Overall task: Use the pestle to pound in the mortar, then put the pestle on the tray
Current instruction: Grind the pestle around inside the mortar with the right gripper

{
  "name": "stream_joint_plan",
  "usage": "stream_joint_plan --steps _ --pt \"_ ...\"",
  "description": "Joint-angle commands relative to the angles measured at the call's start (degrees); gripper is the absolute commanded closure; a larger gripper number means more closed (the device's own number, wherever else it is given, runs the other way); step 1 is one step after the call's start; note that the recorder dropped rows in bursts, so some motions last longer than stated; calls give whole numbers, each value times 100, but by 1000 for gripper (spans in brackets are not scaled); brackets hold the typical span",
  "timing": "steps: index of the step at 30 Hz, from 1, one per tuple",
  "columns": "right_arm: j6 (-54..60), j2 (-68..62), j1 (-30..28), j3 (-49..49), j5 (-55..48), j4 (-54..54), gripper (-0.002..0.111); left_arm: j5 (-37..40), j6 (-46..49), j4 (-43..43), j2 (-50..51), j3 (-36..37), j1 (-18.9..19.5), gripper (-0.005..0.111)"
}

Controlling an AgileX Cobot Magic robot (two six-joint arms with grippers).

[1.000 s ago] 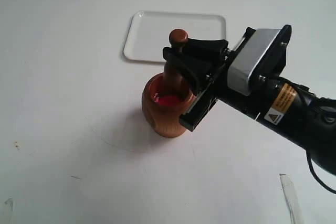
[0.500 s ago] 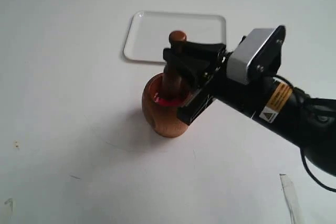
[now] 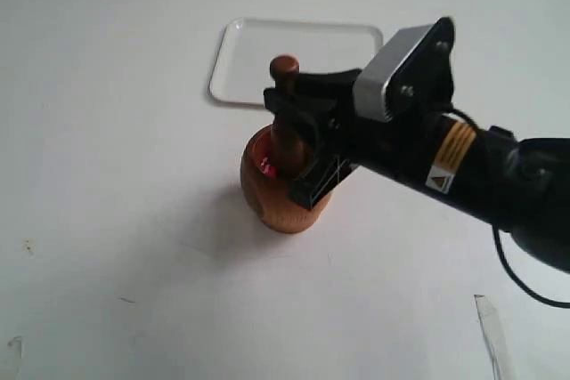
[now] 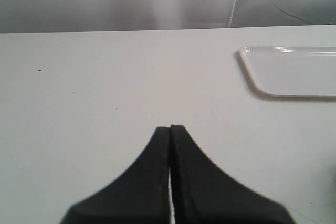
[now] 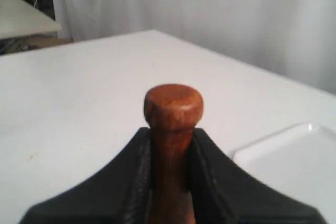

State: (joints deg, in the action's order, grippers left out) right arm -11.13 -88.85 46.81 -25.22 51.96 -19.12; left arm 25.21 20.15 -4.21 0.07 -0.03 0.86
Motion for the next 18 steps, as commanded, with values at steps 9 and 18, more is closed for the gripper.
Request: stream_joint_plan --steps 9,18 --pt "-10 -186 12 -29 1456 -163 108 -17 -47 42 -7 3 -44 107" --pt "416 905 12 189 1034 -208 108 -17 -47 42 -7 3 -44 107"
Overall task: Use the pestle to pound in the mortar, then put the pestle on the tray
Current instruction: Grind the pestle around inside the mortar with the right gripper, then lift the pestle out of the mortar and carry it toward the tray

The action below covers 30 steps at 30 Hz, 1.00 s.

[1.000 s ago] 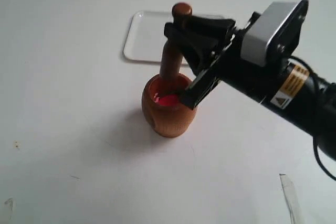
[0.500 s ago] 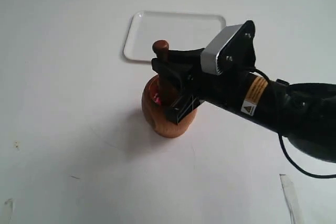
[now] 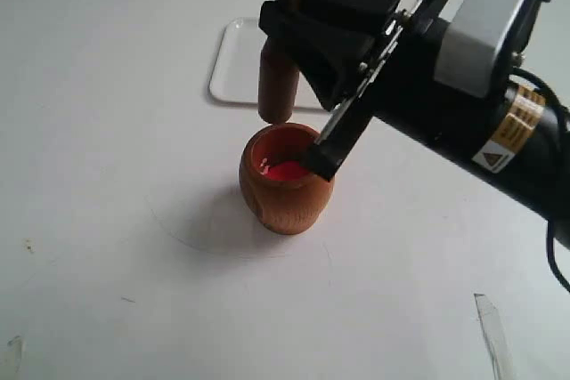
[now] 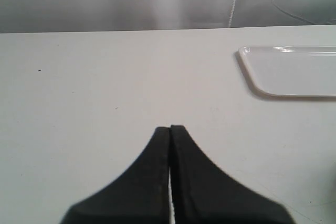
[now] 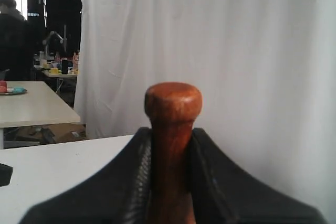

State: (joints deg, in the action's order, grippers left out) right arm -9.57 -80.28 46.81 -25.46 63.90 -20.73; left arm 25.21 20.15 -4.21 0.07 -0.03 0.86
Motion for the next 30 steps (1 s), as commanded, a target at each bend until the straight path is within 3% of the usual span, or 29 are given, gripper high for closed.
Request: stream_joint_plan --steps 1,7,12,15,24,30 --pt "338 -44 12 259 -161 33 108 -17 -47 42 -7 3 -44 107" --pt "461 -1308 12 497 606 226 108 -17 -47 42 -7 3 -44 107" --pt "426 -2491 12 471 606 268 108 -17 -47 42 -7 3 -44 107" --pt "479 -2314 12 471 606 267 108 -17 -47 42 -7 3 -44 107" --pt "789 -209 12 471 606 602 108 -17 -47 42 -7 3 -44 107" --pt "789 -617 12 471 492 541 108 -17 -47 42 -7 3 -44 107"
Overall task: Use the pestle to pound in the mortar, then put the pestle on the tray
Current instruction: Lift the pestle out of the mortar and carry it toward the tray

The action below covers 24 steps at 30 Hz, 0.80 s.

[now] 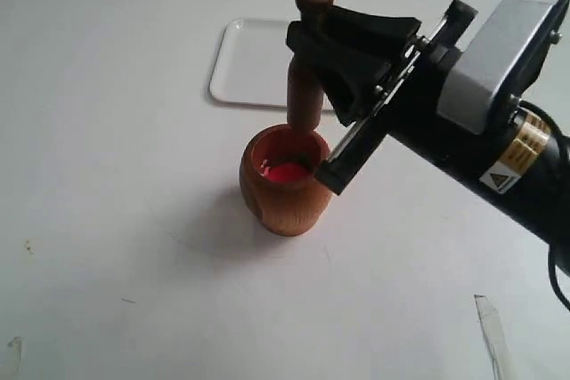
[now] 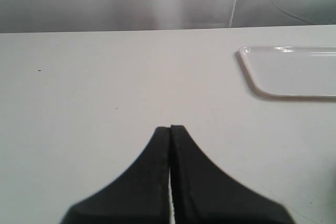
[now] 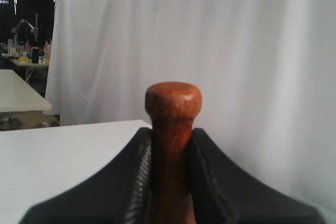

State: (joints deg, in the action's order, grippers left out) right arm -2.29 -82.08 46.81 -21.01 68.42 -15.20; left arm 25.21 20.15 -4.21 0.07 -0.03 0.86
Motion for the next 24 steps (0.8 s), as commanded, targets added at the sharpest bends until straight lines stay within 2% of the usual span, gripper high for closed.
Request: stream_joint_plan --steps 1,4,7,10,14,18,19,21,22,24 --pt "41 -691 12 27 154 -27 108 -17 -47 42 -7 3 -44 107" --pt "-158 -1937 12 -45 154 -11 108 -17 -47 42 -7 3 -44 107" --pt "-237 -2498 12 -45 154 -27 108 -17 -47 42 -7 3 -44 107" --pt "-74 -1592 12 -45 154 -27 108 -17 -47 42 -7 3 -44 107" --pt "344 420 12 -161 -55 403 108 -17 -47 42 -7 3 -44 107" --pt "912 1458 12 -1298 -3771 814 108 -17 -47 42 -7 3 -44 107" --pt "995 1519 12 -1571 -4401 878 108 -17 -47 42 -7 3 -44 107" --pt "1137 1490 1 -2255 -5737 892 108 -17 -47 42 -7 3 -44 107" --pt "1244 1356 1 -2899 -6678 845 108 -17 -47 42 -7 3 -44 107" --pt "1284 1019 1 -3693 -7789 618 108 -17 -47 42 -7 3 -44 107"
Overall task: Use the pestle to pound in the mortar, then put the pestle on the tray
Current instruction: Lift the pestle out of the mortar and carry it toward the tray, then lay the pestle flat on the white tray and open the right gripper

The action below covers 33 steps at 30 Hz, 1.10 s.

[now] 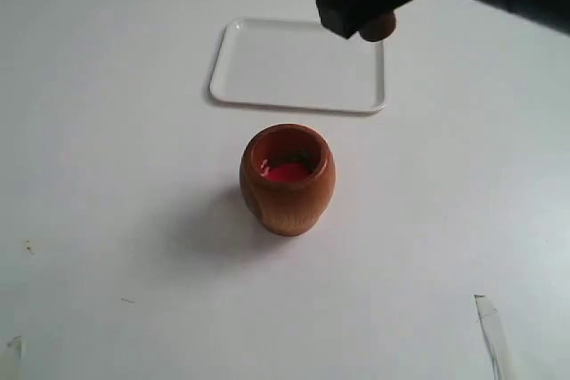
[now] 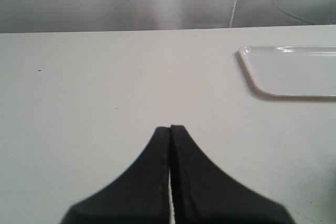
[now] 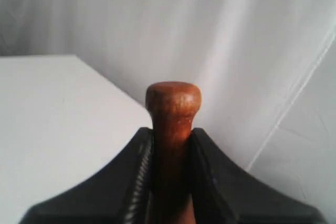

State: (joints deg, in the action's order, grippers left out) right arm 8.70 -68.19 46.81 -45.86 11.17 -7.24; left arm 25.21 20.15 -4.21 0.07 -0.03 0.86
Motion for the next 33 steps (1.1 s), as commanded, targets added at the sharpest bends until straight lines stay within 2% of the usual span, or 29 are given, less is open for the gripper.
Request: stream_joint_plan --steps 1,4,10,12,15,21,26,29,32,33 --pt "185 -530 1 -1454 -2367 -263 108 -17 -47 42 -7 3 -44 107" --pt "185 -1573 1 -2413 -3601 -730 108 -17 -47 42 -7 3 -44 107" --pt "429 -3507 -8 -3660 -5075 -2030 108 -17 -47 42 -7 3 -44 107" --pt "924 -4024 -59 -4064 -5165 -2052 108 -17 -47 42 -7 3 -44 107" --pt "1076 -4560 -279 -4521 -4879 -1837 108 -17 -47 42 -7 3 -44 107" --pt "2514 -5259 -737 -5135 -4878 -450 108 -17 -47 42 -7 3 -44 107" --pt "2613 -5627 -870 -5425 -4957 -456 108 -17 -47 42 -7 3 -44 107" --pt "2890 -5674 -893 -5458 -4942 -414 96 -17 -47 42 -7 3 -44 107" --pt "3270 -5674 -893 -5458 -5007 -269 72 -17 -47 42 -7 3 -44 107" --pt "3284 -5674 -893 -5458 -5007 -269 58 -17 -47 42 -7 3 -44 107"
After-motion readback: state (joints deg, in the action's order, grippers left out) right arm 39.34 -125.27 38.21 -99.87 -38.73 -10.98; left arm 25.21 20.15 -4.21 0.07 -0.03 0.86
